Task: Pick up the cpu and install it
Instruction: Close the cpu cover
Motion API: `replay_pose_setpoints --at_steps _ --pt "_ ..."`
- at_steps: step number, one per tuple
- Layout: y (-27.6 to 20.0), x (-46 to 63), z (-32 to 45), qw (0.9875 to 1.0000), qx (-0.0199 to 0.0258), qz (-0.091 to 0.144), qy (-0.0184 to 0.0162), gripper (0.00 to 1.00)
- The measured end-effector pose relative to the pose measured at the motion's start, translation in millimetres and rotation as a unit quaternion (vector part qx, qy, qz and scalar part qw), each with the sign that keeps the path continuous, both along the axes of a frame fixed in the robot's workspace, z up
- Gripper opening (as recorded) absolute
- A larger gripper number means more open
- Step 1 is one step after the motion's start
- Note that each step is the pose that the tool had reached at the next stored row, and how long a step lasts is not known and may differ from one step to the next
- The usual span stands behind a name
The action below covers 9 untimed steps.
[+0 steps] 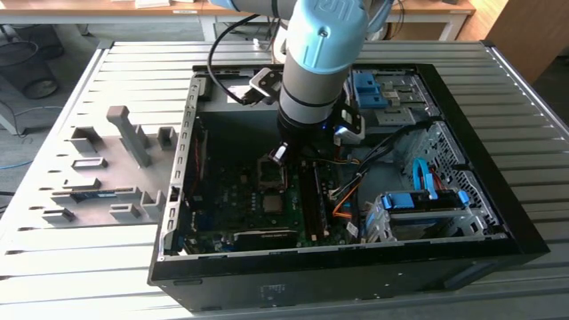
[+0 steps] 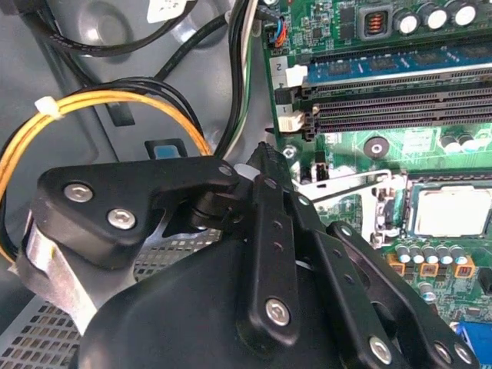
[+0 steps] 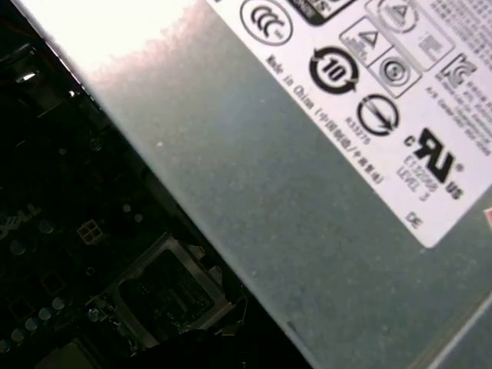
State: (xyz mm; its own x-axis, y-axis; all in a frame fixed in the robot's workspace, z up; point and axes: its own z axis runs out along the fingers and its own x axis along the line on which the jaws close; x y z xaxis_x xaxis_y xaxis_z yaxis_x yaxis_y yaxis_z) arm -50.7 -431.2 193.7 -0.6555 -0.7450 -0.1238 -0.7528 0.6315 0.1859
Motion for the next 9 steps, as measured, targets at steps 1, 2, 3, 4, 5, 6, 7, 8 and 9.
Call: replay_pose_setpoints --at_steps 1,2,3,4,5,6,7,8,9 --pt "0.0 0.0 -0.4 1.0 0.0 0.0 0.0 0.1" --pt "0.0 0.0 -0.5 1.0 -0.0001 0.0 0.0 0.1" --pt "0.0 0.0 -0.7 1.0 -0.0001 0.0 0.0 0.1" --pt "0.0 0.0 -1.1 1.0 0.0 0.0 0.0 0.1" --pt "0.0 0.0 -1.5 1.0 0.0001 0.0 -0.0001 0.1" --pt "0.0 0.0 -1.8 1.0 0.0001 0.0 0.0 0.1" --pt "0.0 0.0 -1.9 1.0 0.0 0.0 0.0 0.1" --pt "0.0 -0.3 -1.9 1.0 -0.0001 0.0 0.0 0.1" --pt "0.0 -0.8 -1.9 1.0 0.0 0.0 -0.0001 0.1"
